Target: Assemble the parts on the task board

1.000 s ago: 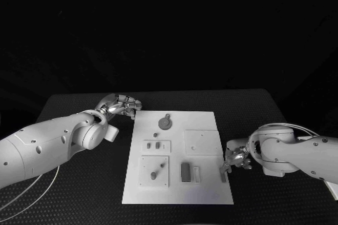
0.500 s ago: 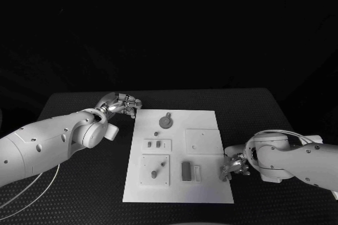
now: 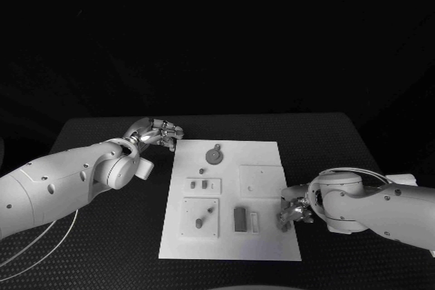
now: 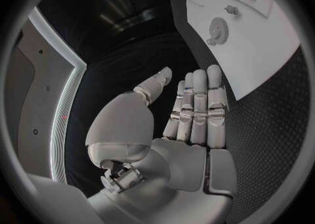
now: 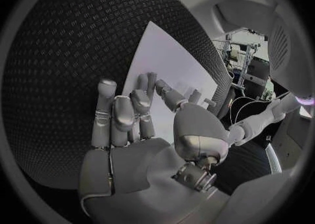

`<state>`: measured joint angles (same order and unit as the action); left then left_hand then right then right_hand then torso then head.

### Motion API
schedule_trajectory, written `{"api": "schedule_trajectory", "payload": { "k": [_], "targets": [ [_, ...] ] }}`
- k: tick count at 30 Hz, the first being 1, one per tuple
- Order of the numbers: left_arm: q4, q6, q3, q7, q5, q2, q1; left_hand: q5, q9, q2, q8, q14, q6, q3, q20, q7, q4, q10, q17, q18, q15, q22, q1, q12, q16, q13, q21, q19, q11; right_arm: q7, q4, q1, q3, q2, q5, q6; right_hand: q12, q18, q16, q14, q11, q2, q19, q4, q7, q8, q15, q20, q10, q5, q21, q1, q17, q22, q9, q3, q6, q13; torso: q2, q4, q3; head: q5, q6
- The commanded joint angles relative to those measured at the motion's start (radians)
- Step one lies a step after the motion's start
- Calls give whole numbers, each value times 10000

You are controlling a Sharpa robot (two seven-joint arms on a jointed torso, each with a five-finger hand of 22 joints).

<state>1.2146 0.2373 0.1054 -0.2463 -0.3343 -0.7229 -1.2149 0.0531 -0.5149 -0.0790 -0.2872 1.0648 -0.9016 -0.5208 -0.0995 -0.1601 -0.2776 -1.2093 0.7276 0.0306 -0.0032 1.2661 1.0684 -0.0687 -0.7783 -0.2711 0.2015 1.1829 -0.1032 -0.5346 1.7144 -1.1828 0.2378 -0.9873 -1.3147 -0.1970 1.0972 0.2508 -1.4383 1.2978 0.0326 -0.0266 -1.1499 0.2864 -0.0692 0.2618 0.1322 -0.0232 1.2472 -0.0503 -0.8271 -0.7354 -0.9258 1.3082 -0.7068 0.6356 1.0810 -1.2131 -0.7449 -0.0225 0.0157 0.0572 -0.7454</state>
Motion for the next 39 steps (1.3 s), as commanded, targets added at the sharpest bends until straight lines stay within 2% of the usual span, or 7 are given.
{"api": "schedule_trajectory", "payload": {
  "k": [1,10,18,26,32,34,39],
  "targets": [
    [27,-79,-5,-61,32,-1,-7,-8,11,25,-51,82,-6,29,-5,-37,-1,79,10,452,15,17,-2,-16,56,15,-68,86,-10,-72,-109,135,106,86,-998,292,-126,110,35,-133,-29,36,111,72,-117,-241,8,-46,-167,4,-73,-504,100,205,54,79,-326,67,4,-4,10,-5,-13],
    [29,-86,-5,-65,32,3,-7,-8,13,30,-48,82,0,28,-4,-39,5,81,11,452,15,19,-6,-15,57,17,-71,87,-11,-32,-83,142,106,299,-1362,805,-327,110,56,-293,-252,-142,299,85,-344,-559,-200,61,-471,6,-107,-1849,200,196,238,-178,-810,187,5,-8,13,-1,-18],
    [32,-60,-5,-52,32,-3,-7,-8,15,28,-45,82,7,30,-4,-42,7,84,12,451,16,21,-10,-13,59,18,-74,87,-12,-19,-87,142,106,412,-1732,738,-544,106,136,-516,-375,-644,465,24,-474,-726,-308,197,-825,10,-11,-1701,216,165,332,-458,-1085,260,4,-2,16,1,-26],
    [37,-68,-6,-62,32,-9,-7,-8,17,28,-42,81,12,30,-3,-45,11,84,13,451,17,23,-15,-13,61,18,-77,87,-12,-11,-157,193,106,532,-1721,560,-653,110,157,-667,-424,-945,511,-269,-524,-776,-361,298,-955,8,90,-1223,217,131,377,-389,-1164,328,5,7,14,3,-38],
    [39,-75,-6,-63,32,-10,-7,-8,18,30,-40,81,15,31,-3,-46,16,83,13,450,17,24,-20,-14,61,19,-79,88,-13,20,-196,263,105,555,-1101,350,-619,110,107,-659,-399,-286,509,-251,-496,-750,-343,286,-897,6,87,-1271,205,157,377,-214,-1125,337,4,-1,9,-1,-52],
    [39,-77,-6,-60,32,-15,-7,-8,18,31,-40,81,16,32,-3,-47,18,83,14,450,17,24,-23,-14,62,19,-80,88,-13,54,-223,265,105,564,-911,279,-602,110,84,-655,-406,167,524,-196,-505,-808,-343,292,-860,7,77,-1232,201,175,417,-188,-1220,344,5,2,8,-1,-59],
    [45,-84,-6,-60,32,-6,-7,-8,19,30,-39,82,18,33,-3,-48,21,83,15,450,17,25,-27,-14,63,19,-81,89,-13,86,-268,268,105,588,-851,285,-555,110,20,-648,-419,856,575,57,-519,-830,-373,276,-780,2,29,-1327,188,210,552,-28,-1169,376,7,6,9,-6,-49]
  ]
}}
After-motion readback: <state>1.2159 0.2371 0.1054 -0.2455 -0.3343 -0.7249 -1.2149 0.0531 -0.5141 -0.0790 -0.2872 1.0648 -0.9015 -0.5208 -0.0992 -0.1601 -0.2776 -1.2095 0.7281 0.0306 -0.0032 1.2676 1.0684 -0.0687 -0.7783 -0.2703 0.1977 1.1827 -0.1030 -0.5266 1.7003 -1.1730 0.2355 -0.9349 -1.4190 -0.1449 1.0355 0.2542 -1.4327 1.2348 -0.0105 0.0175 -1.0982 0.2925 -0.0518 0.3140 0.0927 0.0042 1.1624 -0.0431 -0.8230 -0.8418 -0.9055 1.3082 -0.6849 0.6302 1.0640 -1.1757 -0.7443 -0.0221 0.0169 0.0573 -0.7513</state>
